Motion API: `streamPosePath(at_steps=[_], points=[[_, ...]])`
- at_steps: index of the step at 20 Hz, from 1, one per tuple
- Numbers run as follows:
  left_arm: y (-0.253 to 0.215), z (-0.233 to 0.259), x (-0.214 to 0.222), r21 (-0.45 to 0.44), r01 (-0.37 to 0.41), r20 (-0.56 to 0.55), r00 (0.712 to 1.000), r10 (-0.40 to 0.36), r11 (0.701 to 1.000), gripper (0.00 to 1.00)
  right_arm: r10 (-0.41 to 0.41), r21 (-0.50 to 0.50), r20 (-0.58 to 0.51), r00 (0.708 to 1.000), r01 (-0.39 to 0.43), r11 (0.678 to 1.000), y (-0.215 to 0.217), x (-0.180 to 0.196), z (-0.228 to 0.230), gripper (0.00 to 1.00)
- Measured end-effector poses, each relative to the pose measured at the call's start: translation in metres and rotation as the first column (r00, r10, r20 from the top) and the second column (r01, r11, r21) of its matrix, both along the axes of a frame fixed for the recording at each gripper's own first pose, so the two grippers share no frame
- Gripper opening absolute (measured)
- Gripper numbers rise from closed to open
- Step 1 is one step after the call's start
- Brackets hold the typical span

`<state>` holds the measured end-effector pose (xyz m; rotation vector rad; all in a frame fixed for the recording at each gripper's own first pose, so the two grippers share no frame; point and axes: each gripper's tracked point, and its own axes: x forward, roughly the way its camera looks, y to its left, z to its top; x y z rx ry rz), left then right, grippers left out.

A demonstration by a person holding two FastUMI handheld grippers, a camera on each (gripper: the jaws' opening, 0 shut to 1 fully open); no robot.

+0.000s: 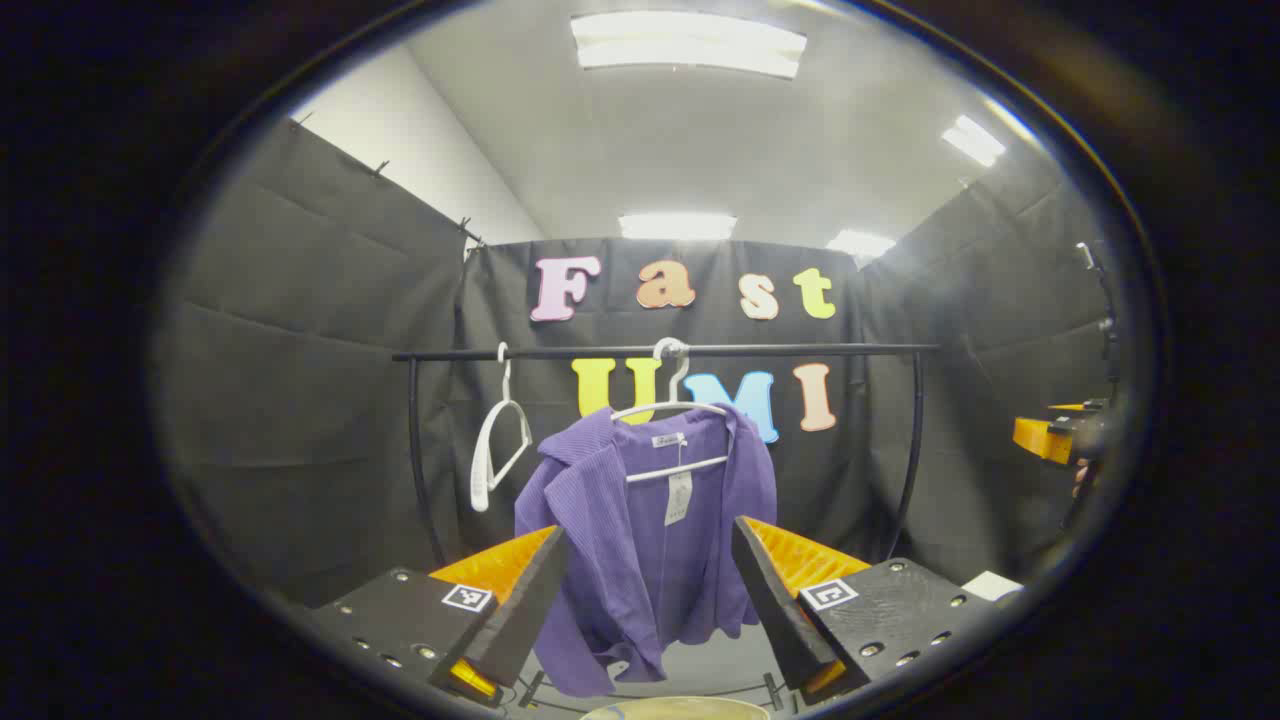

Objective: Grasp the clothes on the hanger with both hands and then place them into the laundry hamper below.

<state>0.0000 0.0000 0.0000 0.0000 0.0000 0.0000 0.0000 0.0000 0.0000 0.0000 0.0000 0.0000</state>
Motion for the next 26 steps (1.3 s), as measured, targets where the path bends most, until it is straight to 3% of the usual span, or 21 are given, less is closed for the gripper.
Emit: streamPosePath(at_steps=[14,18,22,25,26], points=[[-0.001,-0.019,0.011,0.017,0.033,-0.010,0.999,-0.033,0.999,1.00,0.001,-0.003,-0.032,0.999,-0.001,1.000,0.019,-0.011,-0.011,0.95],[-0.010,-0.027,0.016,-0.018,0.048,-0.025,0.999,-0.048,0.999,0.97,0.019,-0.017,-0.046,0.999,-0.019,1.000,0.031,-0.013,-0.010,0.95],[-0.004,-0.025,0.022,-0.004,-0.002,-0.046,0.999,0.002,1.000,0.98,0.080,-0.062,-0.053,0.995,-0.083,0.995,0.060,-0.003,0.003,0.95],[0.000,-0.019,0.027,-0.042,-0.042,-0.038,0.998,0.041,0.998,0.95,0.168,-0.077,-0.033,0.985,-0.171,0.982,0.096,0.012,0.021,0.95],[0.003,-0.017,0.027,-0.067,-0.062,-0.044,0.997,0.059,0.996,0.89,0.201,-0.071,-0.027,0.979,-0.202,0.977,0.109,0.019,0.028,0.95]])
